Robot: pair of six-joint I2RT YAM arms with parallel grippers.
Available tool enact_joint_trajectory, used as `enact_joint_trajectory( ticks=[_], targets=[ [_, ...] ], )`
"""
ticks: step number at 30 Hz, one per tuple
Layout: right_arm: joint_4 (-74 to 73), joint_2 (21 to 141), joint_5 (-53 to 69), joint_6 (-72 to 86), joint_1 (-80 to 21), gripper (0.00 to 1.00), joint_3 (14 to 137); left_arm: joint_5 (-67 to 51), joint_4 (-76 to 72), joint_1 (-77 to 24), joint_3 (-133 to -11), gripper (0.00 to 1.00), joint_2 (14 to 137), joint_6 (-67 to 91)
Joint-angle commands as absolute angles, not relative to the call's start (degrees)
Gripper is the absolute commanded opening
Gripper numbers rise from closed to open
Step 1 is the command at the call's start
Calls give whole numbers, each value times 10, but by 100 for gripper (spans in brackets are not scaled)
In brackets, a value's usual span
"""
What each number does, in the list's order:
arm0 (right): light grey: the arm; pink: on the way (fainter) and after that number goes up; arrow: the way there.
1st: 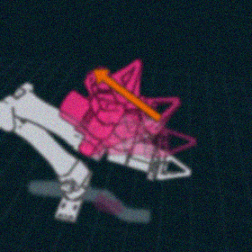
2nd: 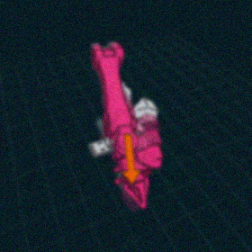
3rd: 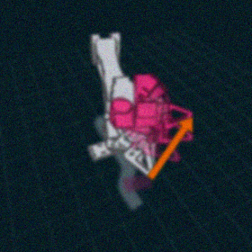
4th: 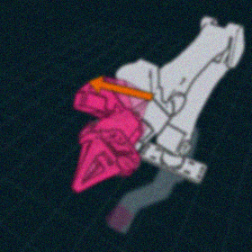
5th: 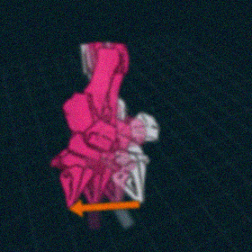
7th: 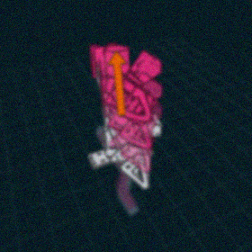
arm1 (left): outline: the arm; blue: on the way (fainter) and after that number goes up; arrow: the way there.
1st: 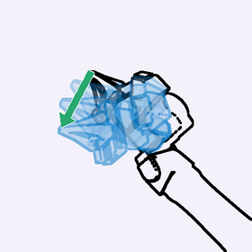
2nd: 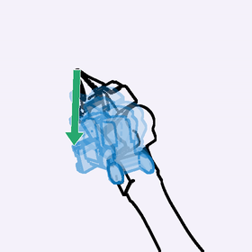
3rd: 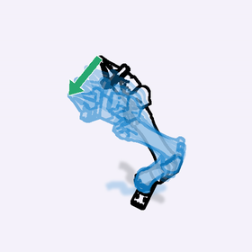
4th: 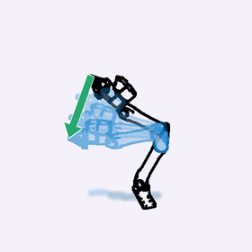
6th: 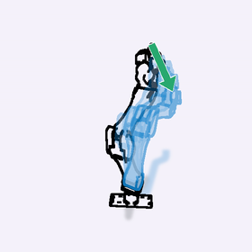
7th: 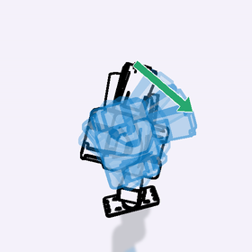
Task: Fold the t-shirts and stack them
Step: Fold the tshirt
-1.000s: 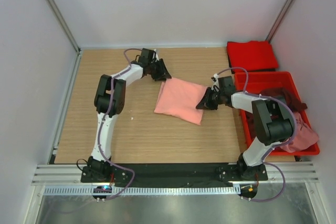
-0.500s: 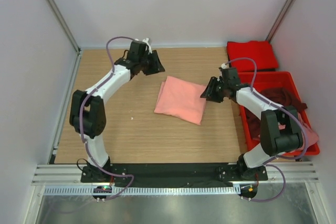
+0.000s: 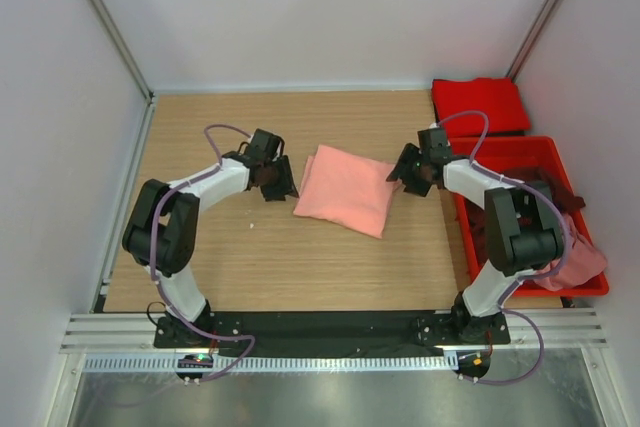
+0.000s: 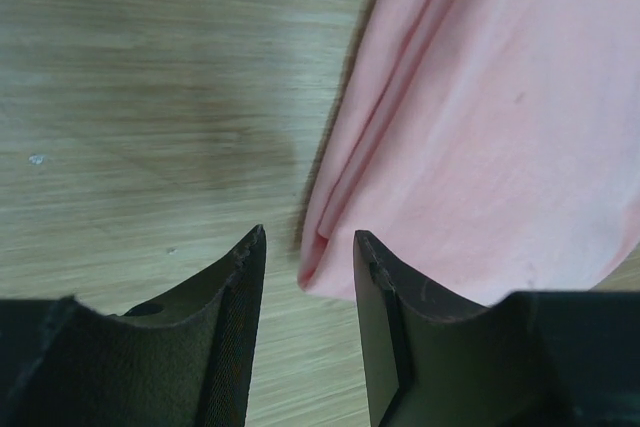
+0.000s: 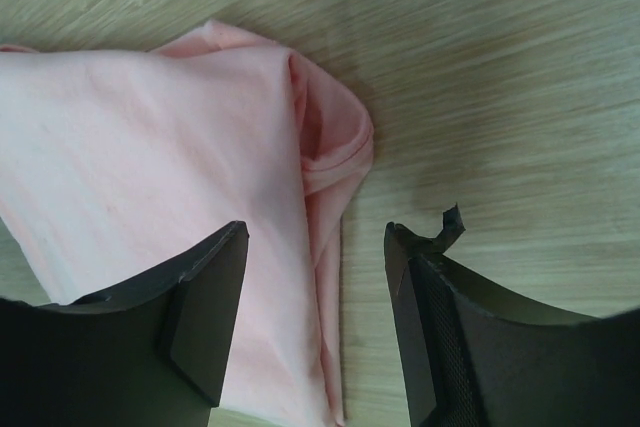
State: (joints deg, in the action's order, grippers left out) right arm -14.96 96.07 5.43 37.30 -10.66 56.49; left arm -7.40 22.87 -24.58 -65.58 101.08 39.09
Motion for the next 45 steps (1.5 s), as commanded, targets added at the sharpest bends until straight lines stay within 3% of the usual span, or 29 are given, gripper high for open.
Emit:
enact_joint_trajectory(
  ticks=[1, 5, 10, 16, 20, 22, 25, 26, 28, 35, 45],
  targets=[
    [-90, 972, 42, 390, -105, 64, 577, -52, 215, -244, -636, 42, 1009, 408],
    [-41, 993, 61, 388, -105, 62, 573, -43, 214, -244, -614, 41, 1011, 414],
    [-4, 1021, 86, 382, -106, 53, 568, -36, 213, -245, -600, 41, 1003, 416],
    [59, 1037, 132, 357, -99, 33, 552, -4, 241, -245, -592, 41, 1000, 429],
    [95, 1045, 192, 327, -93, 11, 548, -4, 265, -245, -598, 41, 985, 433],
    [78, 1045, 210, 321, -90, 9, 554, -4, 276, -245, -600, 43, 971, 434],
    [31, 1041, 219, 311, -82, 25, 574, 18, 287, -244, -606, 46, 950, 432],
    [27, 1034, 219, 309, -80, 38, 575, 12, 288, -245, -607, 47, 950, 430],
    [4, 1027, 208, 303, -79, 51, 584, 4, 289, -244, -618, 49, 954, 419],
    [-109, 1019, 139, 285, -78, 65, 630, -57, 301, -230, -728, 54, 1044, 355],
    [-98, 1087, 184, 275, -77, 70, 670, -113, 312, -209, -898, 56, 1172, 302]
  ],
)
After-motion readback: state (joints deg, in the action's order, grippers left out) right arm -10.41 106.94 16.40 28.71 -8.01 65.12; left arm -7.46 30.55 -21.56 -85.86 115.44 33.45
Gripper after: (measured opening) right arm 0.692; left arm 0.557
